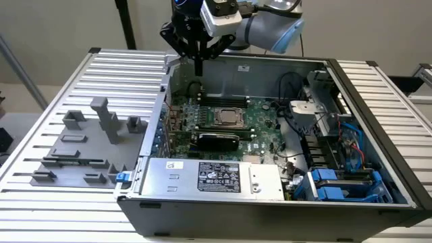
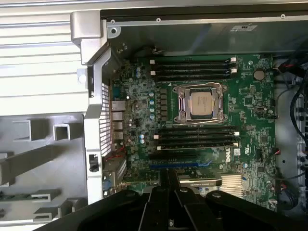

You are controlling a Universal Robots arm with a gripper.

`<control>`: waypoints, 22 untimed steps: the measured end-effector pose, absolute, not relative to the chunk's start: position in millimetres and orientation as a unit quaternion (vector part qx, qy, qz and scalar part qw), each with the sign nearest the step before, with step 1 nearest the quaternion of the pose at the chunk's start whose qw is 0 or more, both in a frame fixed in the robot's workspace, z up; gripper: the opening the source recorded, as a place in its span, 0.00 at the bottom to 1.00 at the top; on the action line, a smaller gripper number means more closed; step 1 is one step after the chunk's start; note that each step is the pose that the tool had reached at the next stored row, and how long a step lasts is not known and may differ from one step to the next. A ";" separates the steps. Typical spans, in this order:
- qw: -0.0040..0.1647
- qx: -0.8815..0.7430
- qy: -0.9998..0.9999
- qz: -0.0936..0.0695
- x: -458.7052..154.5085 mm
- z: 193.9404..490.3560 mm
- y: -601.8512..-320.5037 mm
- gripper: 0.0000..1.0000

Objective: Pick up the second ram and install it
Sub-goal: 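Reach for the second ram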

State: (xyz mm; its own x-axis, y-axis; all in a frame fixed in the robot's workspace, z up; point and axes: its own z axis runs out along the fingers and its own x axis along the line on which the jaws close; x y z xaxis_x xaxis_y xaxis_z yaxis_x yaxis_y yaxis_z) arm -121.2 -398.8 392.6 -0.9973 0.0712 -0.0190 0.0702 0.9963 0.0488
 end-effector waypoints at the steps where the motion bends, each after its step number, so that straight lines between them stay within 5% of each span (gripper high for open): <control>1: 0.010 0.035 0.999 0.024 -121.2 392.6 -398.8 0.00; 22: 0.010 0.035 0.999 0.024 -198.0 392.6 -414.1 0.00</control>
State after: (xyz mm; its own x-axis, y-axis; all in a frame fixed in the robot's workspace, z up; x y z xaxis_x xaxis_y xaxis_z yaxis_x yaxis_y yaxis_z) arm -198.0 -414.1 392.6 -0.9973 0.0712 -0.0190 0.0702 0.9963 0.0488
